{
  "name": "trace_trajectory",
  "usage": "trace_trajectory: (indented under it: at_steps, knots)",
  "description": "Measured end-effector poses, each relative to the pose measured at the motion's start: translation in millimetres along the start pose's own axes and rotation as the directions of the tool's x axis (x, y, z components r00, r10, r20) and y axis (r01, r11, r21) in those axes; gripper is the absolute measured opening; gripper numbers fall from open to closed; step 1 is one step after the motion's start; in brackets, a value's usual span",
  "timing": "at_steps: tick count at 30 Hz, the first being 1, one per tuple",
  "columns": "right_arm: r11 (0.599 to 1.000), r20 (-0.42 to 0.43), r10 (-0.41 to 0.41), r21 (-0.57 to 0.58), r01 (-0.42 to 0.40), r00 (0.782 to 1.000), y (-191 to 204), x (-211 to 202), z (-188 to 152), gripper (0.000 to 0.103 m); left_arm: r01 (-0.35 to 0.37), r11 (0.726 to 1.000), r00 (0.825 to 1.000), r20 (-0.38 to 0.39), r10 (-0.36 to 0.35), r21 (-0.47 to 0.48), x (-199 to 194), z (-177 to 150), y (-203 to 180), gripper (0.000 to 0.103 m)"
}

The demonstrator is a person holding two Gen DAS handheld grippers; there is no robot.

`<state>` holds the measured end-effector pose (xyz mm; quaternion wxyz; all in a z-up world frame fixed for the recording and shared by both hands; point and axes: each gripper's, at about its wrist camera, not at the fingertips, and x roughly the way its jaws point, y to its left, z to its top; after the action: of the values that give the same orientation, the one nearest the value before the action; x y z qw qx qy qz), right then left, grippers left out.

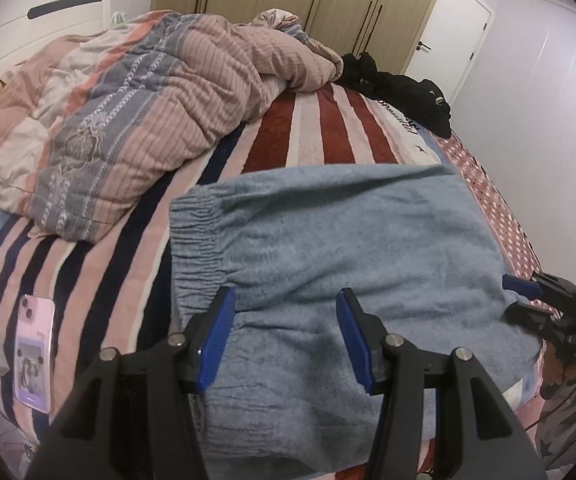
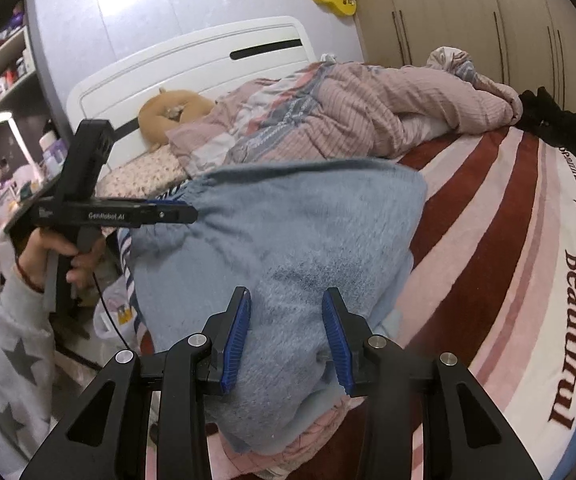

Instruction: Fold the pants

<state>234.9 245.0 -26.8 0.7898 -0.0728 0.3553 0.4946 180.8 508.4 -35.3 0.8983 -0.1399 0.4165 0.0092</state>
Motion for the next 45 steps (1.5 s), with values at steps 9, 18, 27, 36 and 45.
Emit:
trace_trajectory:
  at_steps: [9,18,27,36,45]
  knots:
    - [0.999,-0.016,-0.024,-0.035,0.024,1.000,15,5,-21,0.035,-0.001,1.000,1.000,-0.002,0.001,0.007,-2,-9,-3,0.048]
    - [0.996,0.008,-0.069,-0.051,0.069,0.998,18,4,-17,0.036,-0.043,0.999,0.999,0.024,0.043,-0.017,-9,-10,-13,0.052]
    - [0.996,0.062,-0.089,-0.017,0.091,0.994,13,-17,-16,0.045,-0.095,0.995,0.995,0.032,0.094,0.029,-21,-19,-48,0.059]
    - [0.996,0.081,-0.092,0.010,0.091,0.992,4,-61,-37,0.056,-0.105,0.993,0.991,0.089,0.100,0.051,-41,-40,-106,0.068]
    - [0.989,0.126,-0.147,0.046,0.143,0.981,-21,-137,-85,0.072,-0.100,0.986,0.969,0.239,0.067,0.130,-77,-72,-208,0.081]
